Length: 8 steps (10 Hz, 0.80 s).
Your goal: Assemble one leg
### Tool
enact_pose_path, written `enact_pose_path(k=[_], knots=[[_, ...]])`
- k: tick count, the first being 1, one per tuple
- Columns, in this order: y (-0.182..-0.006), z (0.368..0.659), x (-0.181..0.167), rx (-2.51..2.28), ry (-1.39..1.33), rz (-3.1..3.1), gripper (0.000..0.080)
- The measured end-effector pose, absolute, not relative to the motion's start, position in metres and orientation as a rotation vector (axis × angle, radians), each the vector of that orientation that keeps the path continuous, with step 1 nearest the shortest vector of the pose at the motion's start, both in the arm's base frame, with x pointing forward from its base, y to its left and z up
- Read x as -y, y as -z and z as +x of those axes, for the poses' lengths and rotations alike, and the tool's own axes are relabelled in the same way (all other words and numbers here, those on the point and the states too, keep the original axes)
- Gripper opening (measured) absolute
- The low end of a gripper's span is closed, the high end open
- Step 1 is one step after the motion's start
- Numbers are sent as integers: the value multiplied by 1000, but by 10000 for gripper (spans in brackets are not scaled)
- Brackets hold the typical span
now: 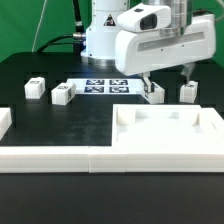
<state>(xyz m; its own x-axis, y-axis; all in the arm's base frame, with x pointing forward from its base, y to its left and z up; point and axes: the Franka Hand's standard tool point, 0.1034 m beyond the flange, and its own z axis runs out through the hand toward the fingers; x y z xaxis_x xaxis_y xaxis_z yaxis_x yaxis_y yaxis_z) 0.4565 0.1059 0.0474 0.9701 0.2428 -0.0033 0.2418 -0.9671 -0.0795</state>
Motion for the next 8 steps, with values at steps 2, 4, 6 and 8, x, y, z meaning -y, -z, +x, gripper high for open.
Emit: enact_pose_path(k=[2, 4, 6, 8], knots=[[-47, 455, -112, 87, -36, -3047, 649], [-47, 454, -114, -174, -52, -3033, 649], [-42, 440, -120, -576, -43, -2966, 649], [-45, 421, -133, -842, -76, -2896, 649]])
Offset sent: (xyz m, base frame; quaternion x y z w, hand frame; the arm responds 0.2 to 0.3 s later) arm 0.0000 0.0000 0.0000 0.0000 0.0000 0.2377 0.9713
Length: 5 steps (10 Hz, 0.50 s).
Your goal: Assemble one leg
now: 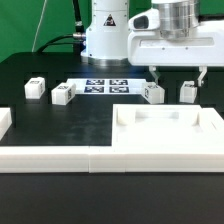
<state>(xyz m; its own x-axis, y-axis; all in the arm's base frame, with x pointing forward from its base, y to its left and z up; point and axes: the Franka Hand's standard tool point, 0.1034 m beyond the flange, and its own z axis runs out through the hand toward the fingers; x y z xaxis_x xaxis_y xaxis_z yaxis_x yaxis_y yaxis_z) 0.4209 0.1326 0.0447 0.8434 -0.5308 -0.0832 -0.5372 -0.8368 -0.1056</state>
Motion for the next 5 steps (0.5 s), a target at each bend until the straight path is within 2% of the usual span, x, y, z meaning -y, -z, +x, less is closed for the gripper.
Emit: enact_pose_path(k=[2, 5], knots=[[-44, 411, -134, -767, -61, -2917, 649], [-43, 411, -133, -752, -88, -2921, 649]])
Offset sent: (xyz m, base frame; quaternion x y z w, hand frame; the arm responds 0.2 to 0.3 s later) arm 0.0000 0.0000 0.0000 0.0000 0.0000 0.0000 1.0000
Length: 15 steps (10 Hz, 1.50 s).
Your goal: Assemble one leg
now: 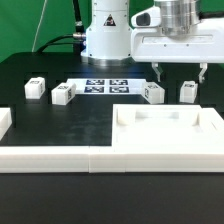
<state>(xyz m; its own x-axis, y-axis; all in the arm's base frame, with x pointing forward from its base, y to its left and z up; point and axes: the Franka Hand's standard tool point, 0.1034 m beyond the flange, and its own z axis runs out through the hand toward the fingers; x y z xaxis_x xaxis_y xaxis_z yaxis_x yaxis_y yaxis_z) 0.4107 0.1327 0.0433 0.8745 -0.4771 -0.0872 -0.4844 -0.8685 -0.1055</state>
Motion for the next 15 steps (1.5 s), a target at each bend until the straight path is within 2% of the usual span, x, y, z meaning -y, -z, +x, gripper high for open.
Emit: enact_pose_path(k=[3, 4, 8, 13, 15], knots=[[-36, 413, -131, -490, -290, -2934, 649], [-36, 405, -132, -432, -416, -2921, 649], [-36, 394, -145, -464, -905, -2791, 649], [-25, 385, -148, -445, -1420, -2564, 649], [-19, 386, -150, -442, -1418, -2564, 649]])
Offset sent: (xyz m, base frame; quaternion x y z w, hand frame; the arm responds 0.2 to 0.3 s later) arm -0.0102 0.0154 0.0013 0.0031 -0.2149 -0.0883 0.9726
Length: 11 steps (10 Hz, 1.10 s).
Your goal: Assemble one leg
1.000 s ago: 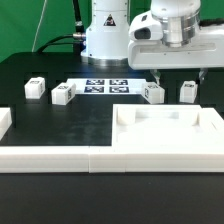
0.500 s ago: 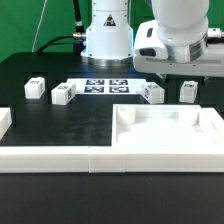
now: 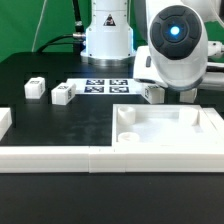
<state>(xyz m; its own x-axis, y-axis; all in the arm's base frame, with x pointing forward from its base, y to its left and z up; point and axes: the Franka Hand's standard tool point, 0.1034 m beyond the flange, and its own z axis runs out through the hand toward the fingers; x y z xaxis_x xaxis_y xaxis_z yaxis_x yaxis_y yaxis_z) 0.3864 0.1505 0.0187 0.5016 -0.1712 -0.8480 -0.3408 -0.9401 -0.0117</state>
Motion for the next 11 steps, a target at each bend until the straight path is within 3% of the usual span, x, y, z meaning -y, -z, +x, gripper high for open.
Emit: enact_pose_path(k=[5, 6, 7, 8, 9, 10, 11], knots=[[-10, 382, -156, -433, -1424, -2571, 649], [-10, 382, -156, -434, -1424, -2571, 619], [-10, 382, -156, -434, -1424, -2571, 483], [-10, 382, -156, -434, -1424, -2571, 483], [-10, 382, -156, -434, -1424, -2571, 347], [-10, 382, -156, -434, -1424, -2571, 288], [-10, 382, -156, -434, -1424, -2571, 288]])
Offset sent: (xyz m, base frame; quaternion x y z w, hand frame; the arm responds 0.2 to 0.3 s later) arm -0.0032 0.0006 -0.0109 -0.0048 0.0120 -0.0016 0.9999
